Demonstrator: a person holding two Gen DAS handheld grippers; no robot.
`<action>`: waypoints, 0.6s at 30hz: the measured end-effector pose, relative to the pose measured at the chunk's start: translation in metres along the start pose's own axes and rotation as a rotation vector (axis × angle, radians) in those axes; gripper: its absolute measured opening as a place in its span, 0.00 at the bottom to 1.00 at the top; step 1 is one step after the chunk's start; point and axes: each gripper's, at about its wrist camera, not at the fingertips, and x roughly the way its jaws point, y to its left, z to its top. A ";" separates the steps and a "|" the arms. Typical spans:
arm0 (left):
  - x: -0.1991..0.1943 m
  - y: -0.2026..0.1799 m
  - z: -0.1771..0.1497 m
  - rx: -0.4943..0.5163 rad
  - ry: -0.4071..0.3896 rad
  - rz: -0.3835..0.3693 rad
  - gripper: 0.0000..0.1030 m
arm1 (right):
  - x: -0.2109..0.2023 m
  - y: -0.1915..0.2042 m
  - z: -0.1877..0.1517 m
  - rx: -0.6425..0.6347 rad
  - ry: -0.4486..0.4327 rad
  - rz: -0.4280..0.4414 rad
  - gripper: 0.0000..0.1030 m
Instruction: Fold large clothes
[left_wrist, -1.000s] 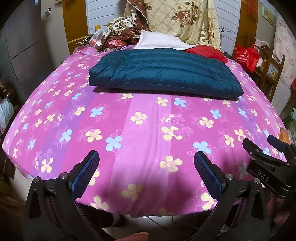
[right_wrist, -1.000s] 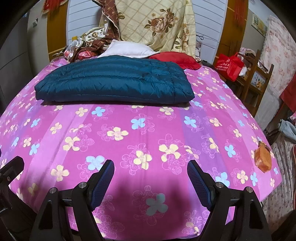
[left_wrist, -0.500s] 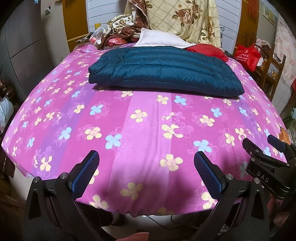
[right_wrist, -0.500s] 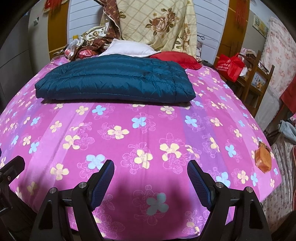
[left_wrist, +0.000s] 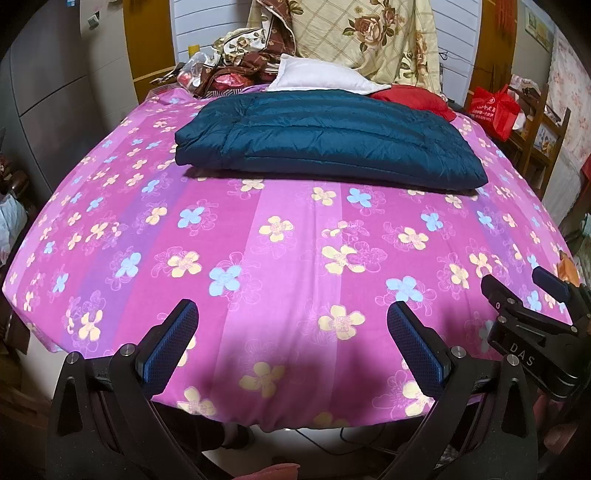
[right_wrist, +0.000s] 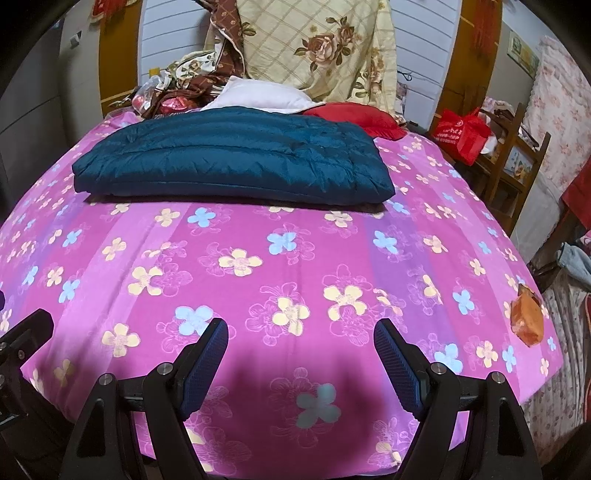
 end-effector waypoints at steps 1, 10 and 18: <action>0.000 0.000 0.000 -0.001 -0.001 0.001 0.99 | 0.000 0.000 0.000 0.000 -0.001 0.001 0.77; 0.002 0.001 0.000 -0.006 0.005 -0.012 0.99 | 0.002 -0.002 0.001 0.013 0.004 -0.003 0.77; 0.005 0.001 0.001 -0.004 0.017 -0.017 0.99 | -0.001 0.001 0.004 -0.010 -0.019 0.011 0.77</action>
